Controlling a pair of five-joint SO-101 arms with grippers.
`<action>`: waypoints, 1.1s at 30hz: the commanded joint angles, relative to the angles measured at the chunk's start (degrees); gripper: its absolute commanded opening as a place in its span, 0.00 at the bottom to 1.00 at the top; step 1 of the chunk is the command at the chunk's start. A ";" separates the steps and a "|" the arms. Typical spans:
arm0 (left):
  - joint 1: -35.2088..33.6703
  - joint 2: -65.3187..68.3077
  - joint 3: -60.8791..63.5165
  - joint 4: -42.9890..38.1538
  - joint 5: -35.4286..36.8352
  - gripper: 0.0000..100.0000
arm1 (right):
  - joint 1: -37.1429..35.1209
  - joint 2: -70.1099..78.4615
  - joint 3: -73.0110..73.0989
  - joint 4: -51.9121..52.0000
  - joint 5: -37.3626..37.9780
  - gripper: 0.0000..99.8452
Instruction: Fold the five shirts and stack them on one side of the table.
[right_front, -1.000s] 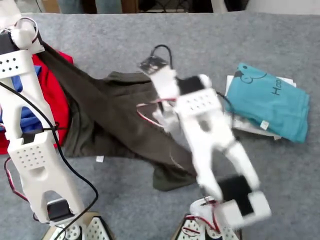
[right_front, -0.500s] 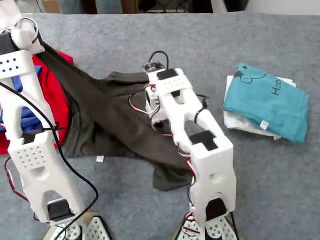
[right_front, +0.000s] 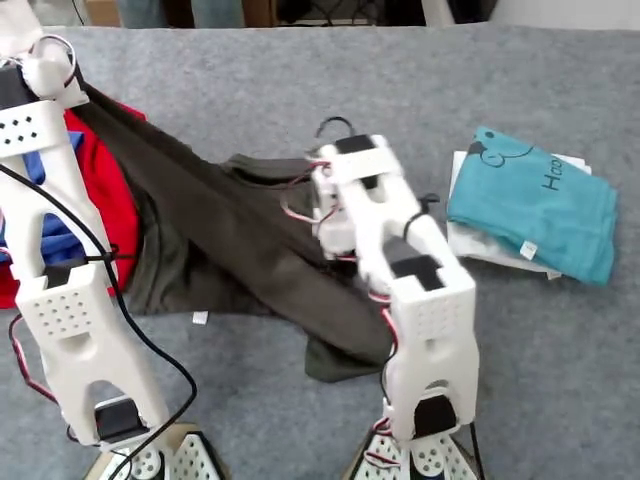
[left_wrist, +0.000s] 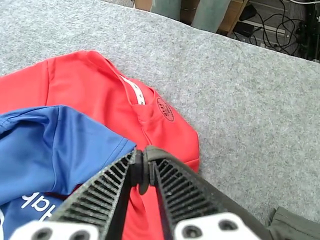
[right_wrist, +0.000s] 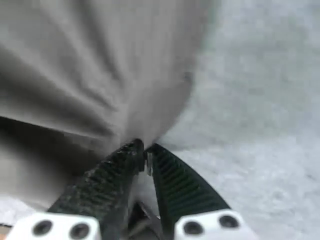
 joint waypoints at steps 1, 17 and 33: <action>-0.92 -0.79 -2.42 -1.05 -0.53 0.03 | 5.36 -7.08 2.33 0.97 3.43 0.02; -0.75 -0.79 -2.33 -1.05 -2.90 0.03 | 2.37 -23.78 16.40 -6.77 10.37 0.03; -0.92 -0.79 -2.42 -1.05 -2.90 0.03 | -10.11 -0.48 -6.11 -18.20 -17.67 0.42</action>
